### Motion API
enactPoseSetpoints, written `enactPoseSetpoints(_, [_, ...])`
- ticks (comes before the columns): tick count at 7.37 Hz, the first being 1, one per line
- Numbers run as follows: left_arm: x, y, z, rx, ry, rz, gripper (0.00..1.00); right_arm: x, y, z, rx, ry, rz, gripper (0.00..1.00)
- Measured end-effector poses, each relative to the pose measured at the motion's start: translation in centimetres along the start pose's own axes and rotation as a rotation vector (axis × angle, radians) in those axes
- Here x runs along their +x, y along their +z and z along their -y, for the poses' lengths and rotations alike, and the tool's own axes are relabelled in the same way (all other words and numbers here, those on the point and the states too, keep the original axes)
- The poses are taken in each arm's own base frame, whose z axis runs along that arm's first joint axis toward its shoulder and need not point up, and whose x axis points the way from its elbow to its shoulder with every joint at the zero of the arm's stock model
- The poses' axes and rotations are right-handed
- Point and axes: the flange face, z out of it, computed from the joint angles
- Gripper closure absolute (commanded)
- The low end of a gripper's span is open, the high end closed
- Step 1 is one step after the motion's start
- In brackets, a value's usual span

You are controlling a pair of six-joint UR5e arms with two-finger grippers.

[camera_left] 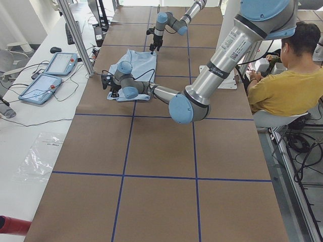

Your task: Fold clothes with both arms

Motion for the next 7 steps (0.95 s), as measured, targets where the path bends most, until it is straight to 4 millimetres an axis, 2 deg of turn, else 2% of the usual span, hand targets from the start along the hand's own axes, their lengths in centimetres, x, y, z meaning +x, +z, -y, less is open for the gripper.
enactPoseSetpoints(3, [-0.8,0.2,0.0,0.000,0.000,0.010,0.52,-0.2,-0.1,-0.2,-0.015,0.010,0.001,1.00])
enactPoseSetpoints(4, [-1.3,0.3,-0.1,0.000,0.000,0.014,0.52,-0.4,-0.6,0.4,-0.021,0.014,0.006,1.00])
enactPoseSetpoints(6, [-2.3,0.4,-0.2,-0.001,0.000,0.018,0.52,-0.8,-3.1,2.0,-0.082,0.034,0.030,1.00])
enactPoseSetpoints(7, [-2.4,0.3,-0.2,0.000,0.001,0.016,0.52,-0.3,-4.8,1.7,-0.109,0.031,0.046,1.00])
